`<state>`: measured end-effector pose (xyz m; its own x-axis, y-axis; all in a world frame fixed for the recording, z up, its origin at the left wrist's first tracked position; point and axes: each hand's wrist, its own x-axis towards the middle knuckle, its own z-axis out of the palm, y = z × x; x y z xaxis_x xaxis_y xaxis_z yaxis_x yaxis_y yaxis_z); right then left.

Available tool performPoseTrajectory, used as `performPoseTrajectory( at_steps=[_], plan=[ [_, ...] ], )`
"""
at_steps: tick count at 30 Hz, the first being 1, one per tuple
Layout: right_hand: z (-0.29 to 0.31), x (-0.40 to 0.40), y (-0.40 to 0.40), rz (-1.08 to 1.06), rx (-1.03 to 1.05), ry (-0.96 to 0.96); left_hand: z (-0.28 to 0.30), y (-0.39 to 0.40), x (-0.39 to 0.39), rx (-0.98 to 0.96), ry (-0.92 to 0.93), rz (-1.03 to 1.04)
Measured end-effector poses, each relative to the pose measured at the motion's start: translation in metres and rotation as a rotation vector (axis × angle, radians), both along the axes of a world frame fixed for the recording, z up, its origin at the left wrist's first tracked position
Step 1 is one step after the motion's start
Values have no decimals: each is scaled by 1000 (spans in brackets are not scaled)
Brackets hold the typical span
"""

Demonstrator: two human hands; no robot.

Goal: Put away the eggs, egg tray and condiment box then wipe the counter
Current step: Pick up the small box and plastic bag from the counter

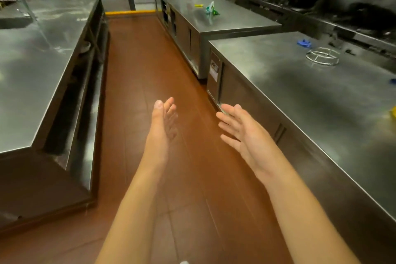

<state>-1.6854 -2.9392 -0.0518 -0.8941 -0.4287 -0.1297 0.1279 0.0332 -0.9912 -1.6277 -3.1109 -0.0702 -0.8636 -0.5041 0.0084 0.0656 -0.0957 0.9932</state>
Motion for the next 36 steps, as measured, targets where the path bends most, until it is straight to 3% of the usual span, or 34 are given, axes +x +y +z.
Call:
performPoseTrajectory(
  at_steps=[8, 15, 24, 29, 36],
  plan=[
    [-6, -109, -60, -43, 26, -44, -9, -58, -112, 0, -27, -92],
    [-15, -247, -125, 23, 7, -60, -8, -132, -228, -22, -61, 59],
    [15, -416, -214, 180, -84, 4, 26, -191, -355, -112, -19, 225],
    [-5, -464, -256, 293, -33, -30, 22, -227, -405, -74, -58, 268],
    [-27, -571, -319, 238, 20, -50, -8, -301, -518, -52, -77, 203]
  ],
)
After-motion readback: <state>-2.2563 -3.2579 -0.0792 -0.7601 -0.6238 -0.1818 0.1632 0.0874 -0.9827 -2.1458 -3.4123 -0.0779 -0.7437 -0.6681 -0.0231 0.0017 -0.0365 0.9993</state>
